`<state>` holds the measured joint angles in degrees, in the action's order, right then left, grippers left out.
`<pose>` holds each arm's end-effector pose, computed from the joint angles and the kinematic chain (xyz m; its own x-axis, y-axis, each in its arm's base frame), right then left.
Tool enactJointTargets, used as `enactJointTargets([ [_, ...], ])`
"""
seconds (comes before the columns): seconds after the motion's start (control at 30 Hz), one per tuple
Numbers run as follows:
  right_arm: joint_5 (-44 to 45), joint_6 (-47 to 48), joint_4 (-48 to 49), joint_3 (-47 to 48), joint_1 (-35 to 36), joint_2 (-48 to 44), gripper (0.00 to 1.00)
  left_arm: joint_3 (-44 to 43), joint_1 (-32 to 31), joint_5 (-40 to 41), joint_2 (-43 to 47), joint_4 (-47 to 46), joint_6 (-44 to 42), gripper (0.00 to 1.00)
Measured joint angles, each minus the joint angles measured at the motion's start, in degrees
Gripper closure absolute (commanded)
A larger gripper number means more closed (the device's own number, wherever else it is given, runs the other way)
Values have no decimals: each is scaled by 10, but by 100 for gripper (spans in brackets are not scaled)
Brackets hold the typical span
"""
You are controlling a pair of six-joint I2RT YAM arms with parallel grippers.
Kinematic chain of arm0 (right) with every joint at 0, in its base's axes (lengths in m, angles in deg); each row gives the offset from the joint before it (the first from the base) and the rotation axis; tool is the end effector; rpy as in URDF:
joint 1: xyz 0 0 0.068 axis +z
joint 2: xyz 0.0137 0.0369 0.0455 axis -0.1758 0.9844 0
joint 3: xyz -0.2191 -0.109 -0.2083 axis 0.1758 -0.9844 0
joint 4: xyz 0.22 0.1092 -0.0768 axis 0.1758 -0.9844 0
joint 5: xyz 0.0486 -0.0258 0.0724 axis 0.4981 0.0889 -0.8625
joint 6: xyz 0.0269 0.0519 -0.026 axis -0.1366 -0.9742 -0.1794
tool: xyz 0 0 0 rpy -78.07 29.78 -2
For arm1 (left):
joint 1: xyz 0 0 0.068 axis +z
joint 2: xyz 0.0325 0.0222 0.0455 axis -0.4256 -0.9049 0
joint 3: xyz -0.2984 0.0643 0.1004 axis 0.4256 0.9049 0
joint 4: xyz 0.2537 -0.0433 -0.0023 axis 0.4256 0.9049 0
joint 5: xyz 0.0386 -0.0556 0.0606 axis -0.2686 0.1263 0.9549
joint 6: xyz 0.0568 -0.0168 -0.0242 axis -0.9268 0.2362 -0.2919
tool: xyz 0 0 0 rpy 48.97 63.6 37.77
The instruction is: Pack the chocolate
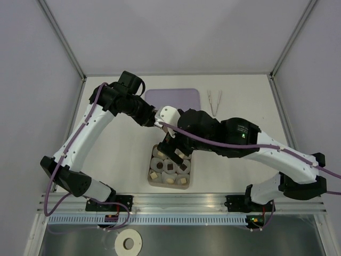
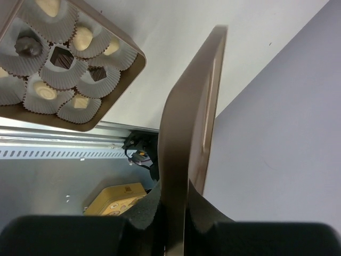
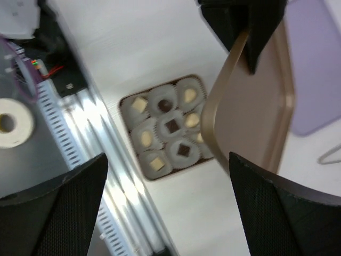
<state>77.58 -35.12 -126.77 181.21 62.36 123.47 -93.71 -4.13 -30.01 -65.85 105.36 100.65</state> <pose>0.0859 0.2484 0.5059 -0.2538 -0.5642 -0.7857 -0.8933 0.4483 -0.0334 0.2274 -0.1467 0.4351 -0.7622 -0.6243 0.1712 -0.5998 0.5817 -0.5495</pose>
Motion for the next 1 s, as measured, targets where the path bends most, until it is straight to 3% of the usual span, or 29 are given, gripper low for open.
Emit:
enactJointTargets([
  [0.23, 114, 70, 70, -70, 0, 9, 17, 1, 0, -21, 3, -3, 0, 98],
  [0.27, 125, 77, 76, -75, 0, 12, 30, 5, 0, -25, 7, -6, 0, 98],
  [0.33, 143, 87, 87, -79, 0, 21, 44, 17, 0, -31, 18, -8, 0, 98],
  [0.37, 150, 87, 90, -79, 0, 23, 66, 25, 0, -31, 26, -8, 0, 98],
  [0.43, 153, 83, 97, -81, 2, 26, 73, 36, 2, -31, 40, -16, 12, 96],
  [0.47, 162, 83, 102, -82, 5, 26, 80, 37, 3, -31, 44, -22, 17, 85],
  [0.5, 158, 80, 110, -83, 9, 26, 82, 38, 4, -30, 48, -24, 23, 58],
  [0.53, 158, 79, 112, -83, 12, 26, 82, 39, 4, -30, 51, -26, 27, 58],
  [0.57, 162, 73, 115, -83, 13, 25, 83, 40, 4, -31, 55, -26, 24, 30],
  [0.63, 169, 51, 115, -83, 6, 20, 84, 40, 3, -33, 64, -22, 17, 16],
  [0.67, 168, 38, 115, -83, 2, 16, 85, 40, 2, -34, 69, -20, 16, 1],
  [0.83, 142, -54, 117, -107, -8, -37, 89, 19, 6, -35, 81, -11, -21, 0],
  [1.0, 35, -189, 175, -216, -34, -134, 91, -24, 24, -32, 75, -5, -94, 0],
])
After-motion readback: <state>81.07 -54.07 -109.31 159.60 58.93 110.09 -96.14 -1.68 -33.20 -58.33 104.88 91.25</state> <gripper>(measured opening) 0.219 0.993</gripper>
